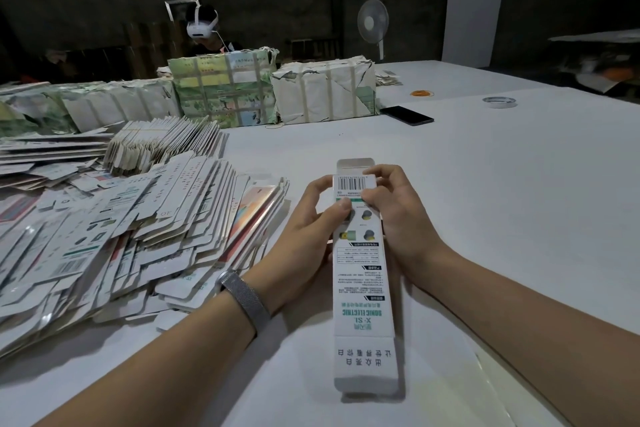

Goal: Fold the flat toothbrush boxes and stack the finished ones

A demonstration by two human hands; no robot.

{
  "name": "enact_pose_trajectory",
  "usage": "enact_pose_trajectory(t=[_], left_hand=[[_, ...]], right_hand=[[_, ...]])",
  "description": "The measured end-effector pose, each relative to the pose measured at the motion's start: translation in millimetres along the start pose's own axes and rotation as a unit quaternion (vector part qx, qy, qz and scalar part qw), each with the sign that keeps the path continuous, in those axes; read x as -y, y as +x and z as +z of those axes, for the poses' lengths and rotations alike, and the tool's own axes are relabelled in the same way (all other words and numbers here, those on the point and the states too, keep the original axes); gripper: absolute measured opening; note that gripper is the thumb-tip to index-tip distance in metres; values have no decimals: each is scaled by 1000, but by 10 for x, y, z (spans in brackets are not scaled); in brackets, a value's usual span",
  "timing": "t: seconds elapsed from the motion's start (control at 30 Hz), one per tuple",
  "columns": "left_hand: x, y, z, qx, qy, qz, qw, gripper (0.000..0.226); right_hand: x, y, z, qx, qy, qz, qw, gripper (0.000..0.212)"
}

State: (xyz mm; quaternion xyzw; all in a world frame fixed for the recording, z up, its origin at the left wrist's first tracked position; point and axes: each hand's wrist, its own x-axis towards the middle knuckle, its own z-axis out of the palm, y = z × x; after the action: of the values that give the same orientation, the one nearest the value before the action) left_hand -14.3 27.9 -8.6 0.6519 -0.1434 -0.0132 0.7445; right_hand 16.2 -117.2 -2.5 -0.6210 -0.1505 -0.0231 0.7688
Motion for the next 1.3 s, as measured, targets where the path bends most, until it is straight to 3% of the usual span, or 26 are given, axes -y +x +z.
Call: enact_pose_trajectory(t=[0.17,0.5,0.6,0.77,1.07,1.3], left_hand=[[-35,-21,48,-25,-5,-2,1000,42],[4,7,-6,-3,4,-10,1000,58],[8,11,-17,12,-8,-9,1000,50],[17,14,-22,9,-38,-15,999,48],[13,13,-27,7,-72,-15,997,34],[-8,-11,-22,11,-80,-19,997,29]], right_hand=[[36,-12,7,18,11,-4,1000,30],[18,11,-34,24,29,-18,999,40],[12,8,-36,28,31,-20,999,40],[13,10,-26,36,42,-21,998,18],[18,-2,-24,59,29,-24,998,27],[16,14,-33,73,36,-8,997,18]])
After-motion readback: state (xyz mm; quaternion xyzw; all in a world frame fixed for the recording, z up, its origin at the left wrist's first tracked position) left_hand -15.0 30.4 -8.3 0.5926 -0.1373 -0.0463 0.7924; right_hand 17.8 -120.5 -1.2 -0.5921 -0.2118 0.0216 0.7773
